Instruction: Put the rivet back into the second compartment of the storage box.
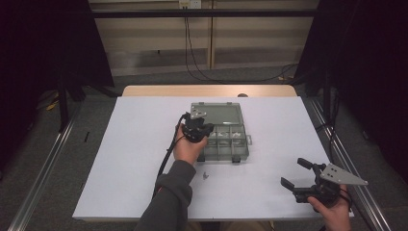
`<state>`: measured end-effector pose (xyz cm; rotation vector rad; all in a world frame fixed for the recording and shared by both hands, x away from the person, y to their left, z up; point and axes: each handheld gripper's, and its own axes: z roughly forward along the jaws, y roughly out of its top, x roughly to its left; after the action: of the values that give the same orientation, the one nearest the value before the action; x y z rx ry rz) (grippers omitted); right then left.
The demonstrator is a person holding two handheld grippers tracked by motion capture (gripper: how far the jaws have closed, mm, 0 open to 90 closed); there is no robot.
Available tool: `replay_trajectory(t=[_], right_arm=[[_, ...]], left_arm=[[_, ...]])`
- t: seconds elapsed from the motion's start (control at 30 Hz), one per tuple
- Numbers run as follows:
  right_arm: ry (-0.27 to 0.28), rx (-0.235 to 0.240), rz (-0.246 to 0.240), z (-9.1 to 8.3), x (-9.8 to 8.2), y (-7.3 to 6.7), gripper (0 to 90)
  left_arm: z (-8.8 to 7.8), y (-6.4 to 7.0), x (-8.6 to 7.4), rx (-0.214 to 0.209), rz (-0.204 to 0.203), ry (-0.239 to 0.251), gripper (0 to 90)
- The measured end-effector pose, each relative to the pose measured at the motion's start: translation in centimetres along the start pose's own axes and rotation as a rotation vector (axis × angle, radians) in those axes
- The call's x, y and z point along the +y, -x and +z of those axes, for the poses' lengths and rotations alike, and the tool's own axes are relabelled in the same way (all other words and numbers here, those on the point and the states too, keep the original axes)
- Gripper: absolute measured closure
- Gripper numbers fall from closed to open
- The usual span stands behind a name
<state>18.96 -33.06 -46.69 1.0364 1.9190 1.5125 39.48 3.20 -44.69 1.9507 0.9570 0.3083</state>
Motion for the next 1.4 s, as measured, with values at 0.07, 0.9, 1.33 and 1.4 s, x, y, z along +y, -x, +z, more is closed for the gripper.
replay_trajectory(t=[0.07, 0.9, 1.33, 1.4], right_arm=[[0.000, 0.002, 0.000, 0.0, 0.0, 0.0, 2.6], [-0.002, 0.015, -0.007, 0.1, 0.0, -0.1, 2.6], [0.001, 0.023, -0.006, 0.0, 0.0, -0.2, 2.5], [0.002, 0.022, -0.008, 0.0, 0.0, -0.2, 2.5]], left_arm=[[0.2, -0.1, 0.0, -0.005, -0.013, 0.006, 84.6], [-3.3, 0.8, -2.3, -0.141, 0.000, 0.057, 40.2], [-5.1, 1.4, -4.3, -0.162, 0.031, 0.110, 12.8], [-5.2, 1.5, -4.4, -0.181, 0.030, 0.096, 9.3]])
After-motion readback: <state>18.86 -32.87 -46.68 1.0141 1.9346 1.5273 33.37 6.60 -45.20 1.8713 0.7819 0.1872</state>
